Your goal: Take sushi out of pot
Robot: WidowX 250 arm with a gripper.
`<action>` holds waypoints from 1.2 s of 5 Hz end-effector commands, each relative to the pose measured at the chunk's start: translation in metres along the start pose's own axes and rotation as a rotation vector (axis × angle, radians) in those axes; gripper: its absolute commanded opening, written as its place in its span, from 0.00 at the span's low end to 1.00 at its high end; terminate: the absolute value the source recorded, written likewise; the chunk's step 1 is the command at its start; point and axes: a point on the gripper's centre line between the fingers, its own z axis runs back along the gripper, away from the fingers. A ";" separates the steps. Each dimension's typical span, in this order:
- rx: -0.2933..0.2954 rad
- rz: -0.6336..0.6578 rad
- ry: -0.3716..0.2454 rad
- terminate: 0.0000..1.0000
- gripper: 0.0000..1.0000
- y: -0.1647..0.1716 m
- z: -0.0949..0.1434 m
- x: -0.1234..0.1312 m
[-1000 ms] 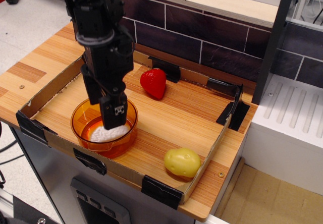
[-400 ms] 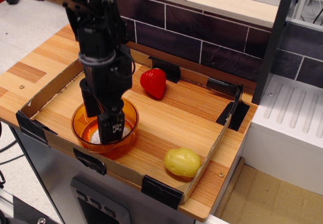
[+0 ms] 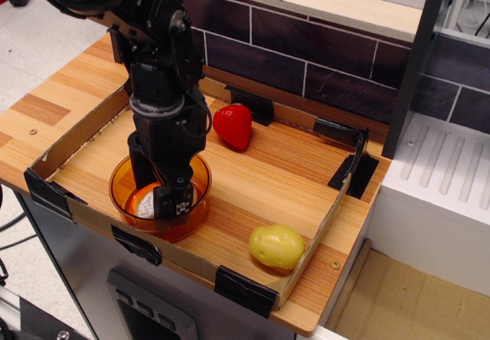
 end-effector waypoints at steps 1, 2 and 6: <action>0.002 -0.026 -0.026 0.00 0.00 0.010 0.021 -0.001; 0.006 -0.016 -0.076 0.00 0.00 0.015 0.043 -0.004; -0.056 0.214 -0.166 0.00 0.00 -0.007 0.071 0.088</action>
